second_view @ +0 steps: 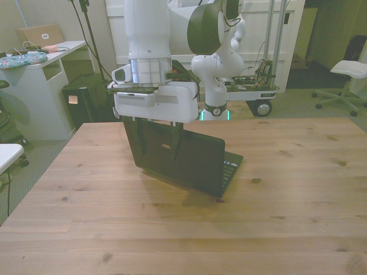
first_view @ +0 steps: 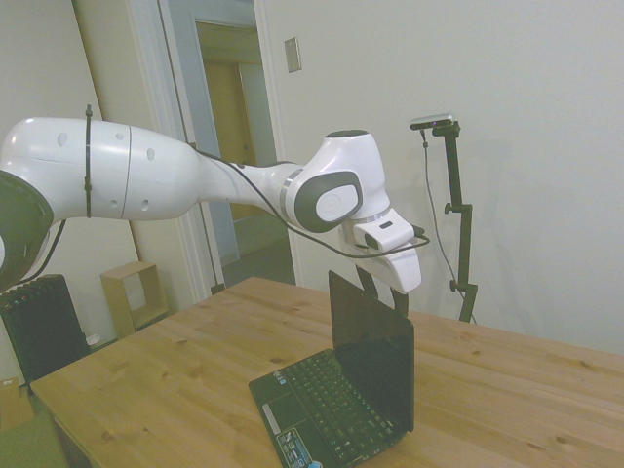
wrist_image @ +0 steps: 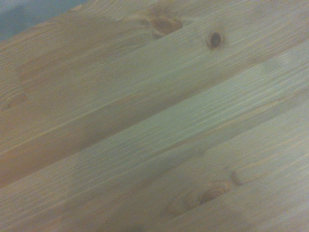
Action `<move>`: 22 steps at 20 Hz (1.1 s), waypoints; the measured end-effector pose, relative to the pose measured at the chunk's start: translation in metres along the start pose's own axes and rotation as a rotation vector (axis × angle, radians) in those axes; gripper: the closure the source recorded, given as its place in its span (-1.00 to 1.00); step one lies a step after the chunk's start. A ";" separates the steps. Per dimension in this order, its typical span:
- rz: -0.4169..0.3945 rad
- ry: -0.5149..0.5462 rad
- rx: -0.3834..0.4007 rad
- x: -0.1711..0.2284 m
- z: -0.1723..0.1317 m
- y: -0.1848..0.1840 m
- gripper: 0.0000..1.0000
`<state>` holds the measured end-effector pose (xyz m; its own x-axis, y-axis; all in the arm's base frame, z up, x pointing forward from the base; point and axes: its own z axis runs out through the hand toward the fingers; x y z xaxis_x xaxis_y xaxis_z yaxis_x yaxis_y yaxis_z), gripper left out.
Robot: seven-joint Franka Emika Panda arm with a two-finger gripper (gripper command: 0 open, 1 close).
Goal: Close the laptop
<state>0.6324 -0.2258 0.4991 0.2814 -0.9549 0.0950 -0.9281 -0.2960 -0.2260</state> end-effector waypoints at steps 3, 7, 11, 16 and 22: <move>0.006 0.003 0.003 0.003 -0.003 0.002 1.00; 0.014 0.003 0.002 0.006 -0.003 0.005 1.00; 0.016 0.000 0.002 0.006 -0.002 0.005 1.00; 0.018 -0.010 0.000 0.003 0.000 0.008 1.00; 0.003 -0.015 0.010 -0.008 -0.006 0.004 1.00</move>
<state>0.6255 -0.2193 0.5033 0.2827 -0.9559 0.0796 -0.9265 -0.2936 -0.2355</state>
